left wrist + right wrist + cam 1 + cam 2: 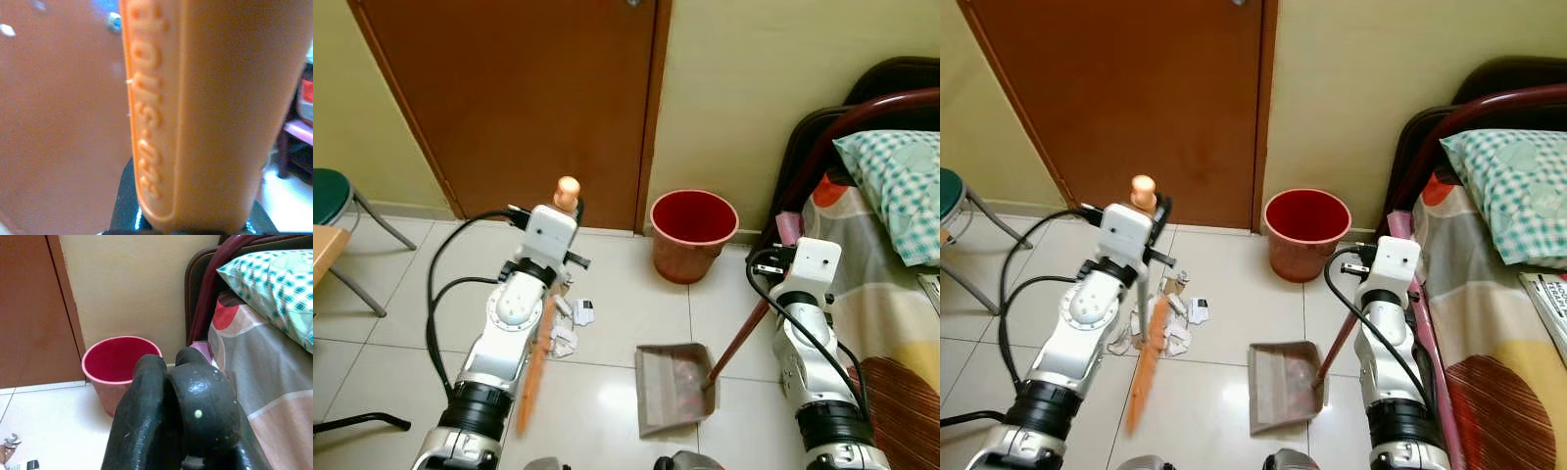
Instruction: Sweep floor
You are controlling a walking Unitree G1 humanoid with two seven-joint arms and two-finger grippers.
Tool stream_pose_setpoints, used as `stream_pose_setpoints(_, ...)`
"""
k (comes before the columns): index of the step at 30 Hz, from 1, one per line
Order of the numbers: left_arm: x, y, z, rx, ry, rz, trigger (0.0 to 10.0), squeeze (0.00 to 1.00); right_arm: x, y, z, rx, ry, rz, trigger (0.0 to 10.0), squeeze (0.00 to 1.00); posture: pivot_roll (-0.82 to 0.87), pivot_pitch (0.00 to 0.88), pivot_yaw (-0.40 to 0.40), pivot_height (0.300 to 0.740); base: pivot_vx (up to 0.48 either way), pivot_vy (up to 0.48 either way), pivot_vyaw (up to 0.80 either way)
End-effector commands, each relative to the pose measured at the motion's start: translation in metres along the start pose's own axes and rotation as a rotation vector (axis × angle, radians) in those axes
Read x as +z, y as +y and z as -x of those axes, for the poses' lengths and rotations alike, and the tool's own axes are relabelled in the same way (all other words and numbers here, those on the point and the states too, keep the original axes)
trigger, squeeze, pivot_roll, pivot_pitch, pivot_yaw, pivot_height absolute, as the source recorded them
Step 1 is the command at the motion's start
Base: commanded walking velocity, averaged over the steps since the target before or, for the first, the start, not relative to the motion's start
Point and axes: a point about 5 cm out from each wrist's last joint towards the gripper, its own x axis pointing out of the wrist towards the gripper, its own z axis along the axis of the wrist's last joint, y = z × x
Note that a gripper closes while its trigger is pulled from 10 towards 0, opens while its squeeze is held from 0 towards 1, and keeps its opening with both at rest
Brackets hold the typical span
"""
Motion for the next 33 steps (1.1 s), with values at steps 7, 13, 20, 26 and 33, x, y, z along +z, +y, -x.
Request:
stream_pose_setpoints(7, -0.01, -0.015, -0.019, -0.151, 0.023, -0.08, 10.0, 0.0, 0.011, -0.003, 0.0, -0.01, -0.039, -0.007, 10.0, 0.0, -0.09, 0.108, -0.026, 0.74, 0.0, 0.0, 0.0)
stream_pose_setpoints(13, -0.023, -0.024, -0.022, -0.203, 0.092, -0.081, 10.0, 0.0, 0.014, -0.003, -0.002, -0.02, -0.044, -0.014, 10.0, 0.0, -0.09, 0.115, -0.02, 0.74, 0.0, 0.0, 0.0)
stream_pose_setpoints(20, -0.025, -0.053, -0.021, -0.348, 0.085, -0.024, 10.0, 0.0, 0.017, 0.001, -0.006, -0.019, -0.049, -0.023, 10.0, 0.0, -0.08, 0.116, -0.021, 0.74, 0.0, 0.0, 0.0)
stream_pose_setpoints(26, -0.024, -0.074, -0.017, -0.46, 0.077, 0.017, 10.0, 0.0, 0.016, 0.003, -0.006, -0.014, -0.047, -0.023, 10.0, 0.0, -0.08, 0.117, -0.019, 0.74, 0.0, 0.0, 0.0)
stream_pose_setpoints(33, -0.017, -0.085, -0.014, -0.516, 0.026, 0.032, 10.0, 0.0, 0.015, 0.0, -0.007, -0.024, -0.047, -0.011, 10.0, 0.0, -0.07, 0.119, -0.013, 0.74, 0.0, 0.0, 0.0)
